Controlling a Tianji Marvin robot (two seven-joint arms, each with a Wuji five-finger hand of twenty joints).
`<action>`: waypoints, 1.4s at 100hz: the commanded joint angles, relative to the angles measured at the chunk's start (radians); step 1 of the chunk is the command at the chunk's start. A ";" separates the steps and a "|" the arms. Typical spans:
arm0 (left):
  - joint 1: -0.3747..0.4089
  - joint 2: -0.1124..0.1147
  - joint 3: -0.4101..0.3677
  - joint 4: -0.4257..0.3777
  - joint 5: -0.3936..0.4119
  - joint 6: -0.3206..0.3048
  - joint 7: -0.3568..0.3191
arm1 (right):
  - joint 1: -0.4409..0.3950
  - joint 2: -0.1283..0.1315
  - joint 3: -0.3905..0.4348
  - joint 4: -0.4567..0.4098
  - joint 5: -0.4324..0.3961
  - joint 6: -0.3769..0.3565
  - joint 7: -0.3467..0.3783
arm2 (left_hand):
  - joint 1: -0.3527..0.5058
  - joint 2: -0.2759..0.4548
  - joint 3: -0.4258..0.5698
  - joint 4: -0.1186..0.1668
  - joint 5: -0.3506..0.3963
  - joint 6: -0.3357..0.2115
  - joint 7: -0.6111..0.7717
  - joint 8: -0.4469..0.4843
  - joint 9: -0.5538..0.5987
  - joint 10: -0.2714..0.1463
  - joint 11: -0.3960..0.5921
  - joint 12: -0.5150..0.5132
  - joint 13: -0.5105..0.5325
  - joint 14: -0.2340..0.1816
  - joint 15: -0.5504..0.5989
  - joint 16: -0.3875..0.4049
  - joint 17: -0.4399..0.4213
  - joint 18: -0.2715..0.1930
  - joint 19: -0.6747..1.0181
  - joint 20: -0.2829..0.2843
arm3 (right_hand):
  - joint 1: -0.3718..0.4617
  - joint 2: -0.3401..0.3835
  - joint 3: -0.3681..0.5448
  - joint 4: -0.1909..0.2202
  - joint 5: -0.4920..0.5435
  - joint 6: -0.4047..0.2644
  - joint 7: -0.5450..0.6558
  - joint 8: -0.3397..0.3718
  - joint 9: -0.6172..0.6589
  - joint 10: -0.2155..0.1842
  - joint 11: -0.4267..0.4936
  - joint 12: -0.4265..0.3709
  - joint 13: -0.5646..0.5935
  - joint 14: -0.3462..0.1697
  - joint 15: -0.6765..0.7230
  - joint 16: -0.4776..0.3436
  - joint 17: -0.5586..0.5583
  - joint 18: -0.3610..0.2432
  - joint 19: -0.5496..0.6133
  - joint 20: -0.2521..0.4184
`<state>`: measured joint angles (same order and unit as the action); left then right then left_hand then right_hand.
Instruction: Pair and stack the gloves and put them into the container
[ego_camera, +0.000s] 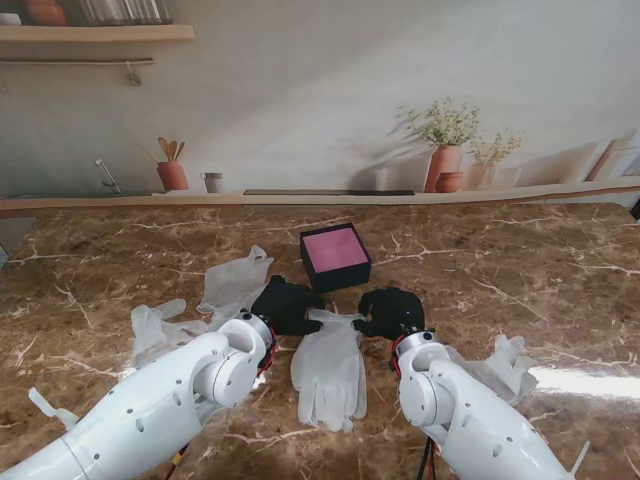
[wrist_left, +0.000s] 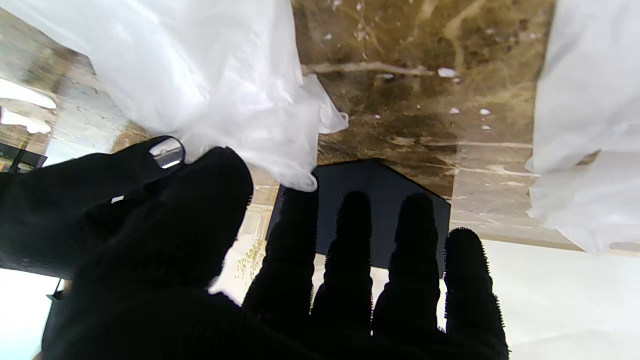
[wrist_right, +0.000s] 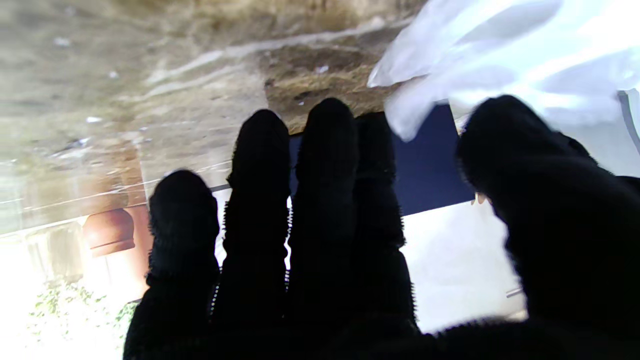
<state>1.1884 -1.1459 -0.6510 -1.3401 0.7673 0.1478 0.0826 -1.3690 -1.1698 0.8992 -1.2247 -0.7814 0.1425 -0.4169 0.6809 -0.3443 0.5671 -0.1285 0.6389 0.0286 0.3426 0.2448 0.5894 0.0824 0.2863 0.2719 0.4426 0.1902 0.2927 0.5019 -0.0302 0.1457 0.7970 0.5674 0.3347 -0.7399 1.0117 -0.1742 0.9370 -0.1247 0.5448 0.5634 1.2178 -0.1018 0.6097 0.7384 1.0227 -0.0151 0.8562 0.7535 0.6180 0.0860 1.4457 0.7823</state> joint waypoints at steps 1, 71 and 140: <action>0.028 0.010 -0.023 -0.021 0.010 -0.005 0.009 | -0.027 0.010 0.016 -0.027 -0.001 0.007 0.027 | -0.039 0.035 -0.013 0.031 -0.042 0.017 -0.027 -0.012 -0.051 0.008 -0.001 -0.015 -0.032 -0.029 -0.036 -0.021 -0.028 -0.029 -0.030 -0.021 | -0.054 0.039 -0.043 0.054 -0.110 0.017 -0.123 0.021 -0.124 -0.007 -0.096 -0.055 -0.066 -0.008 -0.086 -0.054 -0.064 0.003 -0.085 -0.039; 0.396 0.028 -0.387 -0.358 0.022 -0.140 0.097 | 0.084 0.006 -0.149 -0.024 -0.074 0.121 0.051 | -0.020 0.064 -0.107 0.039 -0.029 0.016 -0.042 -0.022 -0.061 -0.015 -0.014 -0.029 -0.066 -0.061 -0.062 -0.067 -0.023 -0.050 -0.114 -0.106 | 0.046 -0.052 0.009 0.035 -0.099 0.011 -0.041 0.061 -0.289 0.024 -0.184 -0.273 -0.073 0.005 -0.432 -0.275 -0.036 0.055 -0.292 -0.194; 0.436 0.030 -0.430 -0.396 0.038 -0.174 0.113 | 0.124 0.022 -0.318 -0.019 -0.104 0.250 0.204 | 0.003 0.073 -0.141 0.041 0.015 -0.003 -0.021 -0.013 -0.054 -0.027 -0.021 -0.033 -0.061 -0.085 -0.081 -0.076 -0.025 -0.043 -0.153 -0.118 | 0.004 -0.303 0.151 -0.033 -0.142 -0.006 -0.028 0.025 -0.267 -0.094 0.269 0.320 -0.225 -0.059 0.085 0.140 -0.136 0.037 -0.252 -0.032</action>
<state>1.6226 -1.1166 -1.0844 -1.7382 0.8049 -0.0211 0.1878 -1.2293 -1.1340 0.6006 -1.2753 -0.9024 0.3803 -0.2299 0.6820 -0.3131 0.4576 -0.1150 0.6312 0.0415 0.3199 0.2324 0.5534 0.0804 0.2851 0.2487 0.4098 0.1499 0.2457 0.4390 -0.0372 0.1117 0.6763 0.4604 0.3324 -0.9618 1.2157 -0.1566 0.6898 -0.0571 0.3839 0.5072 0.9476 -0.1549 0.8377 0.9800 0.8543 -0.0556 0.8991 0.8503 0.5148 0.1105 1.2133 0.7234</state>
